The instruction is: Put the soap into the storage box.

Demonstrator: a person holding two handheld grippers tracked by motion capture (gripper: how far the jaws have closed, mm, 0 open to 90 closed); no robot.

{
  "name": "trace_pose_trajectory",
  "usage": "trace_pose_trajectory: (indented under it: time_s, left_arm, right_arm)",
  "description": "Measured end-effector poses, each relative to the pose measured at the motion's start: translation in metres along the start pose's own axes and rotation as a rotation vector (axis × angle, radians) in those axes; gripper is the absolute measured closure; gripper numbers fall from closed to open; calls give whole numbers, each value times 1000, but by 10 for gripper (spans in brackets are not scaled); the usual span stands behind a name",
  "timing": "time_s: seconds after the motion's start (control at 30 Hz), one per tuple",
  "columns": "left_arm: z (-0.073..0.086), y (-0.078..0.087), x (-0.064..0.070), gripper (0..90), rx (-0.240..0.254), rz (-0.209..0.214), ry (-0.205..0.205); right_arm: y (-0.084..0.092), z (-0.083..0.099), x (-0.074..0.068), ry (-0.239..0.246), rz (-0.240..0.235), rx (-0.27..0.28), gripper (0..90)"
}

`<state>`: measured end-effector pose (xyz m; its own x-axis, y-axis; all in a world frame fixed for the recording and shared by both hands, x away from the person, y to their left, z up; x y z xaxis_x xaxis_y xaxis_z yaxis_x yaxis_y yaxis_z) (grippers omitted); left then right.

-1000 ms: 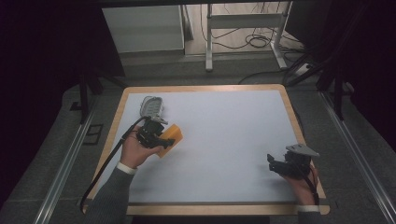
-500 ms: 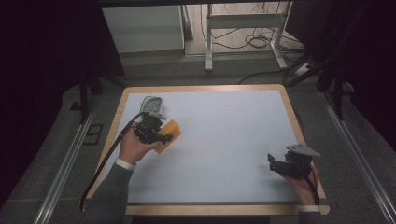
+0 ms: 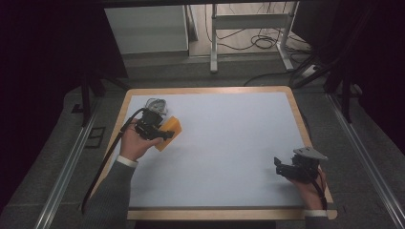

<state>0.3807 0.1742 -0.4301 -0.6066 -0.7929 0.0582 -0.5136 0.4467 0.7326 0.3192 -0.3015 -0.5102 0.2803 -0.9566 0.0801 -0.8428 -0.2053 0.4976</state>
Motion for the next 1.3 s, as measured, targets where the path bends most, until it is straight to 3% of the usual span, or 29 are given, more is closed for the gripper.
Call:
trace_pose_trajectory:
  time_s: [0.93,1.3]
  left_arm:
    - [-13,-3,-25,612,11,-26,65]
    - [-20,-4,-32,612,17,-37,71]
  right_arm:
    - [1,0,2,-7,7,3,76]
    - [2,-1,4,-13,12,8,76]
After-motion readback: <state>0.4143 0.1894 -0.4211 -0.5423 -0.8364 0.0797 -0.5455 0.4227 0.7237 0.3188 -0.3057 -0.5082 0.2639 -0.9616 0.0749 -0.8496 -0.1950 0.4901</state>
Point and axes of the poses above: each handheld gripper's, and its own axes: y roughly backward along the jaws, z roughly out of its underside, x roughly to its right, the point moved 1 cm from there along -y, roughly forward along the jaws, and after that the axes turned 6 degrees about x, right-handed, at the moved point
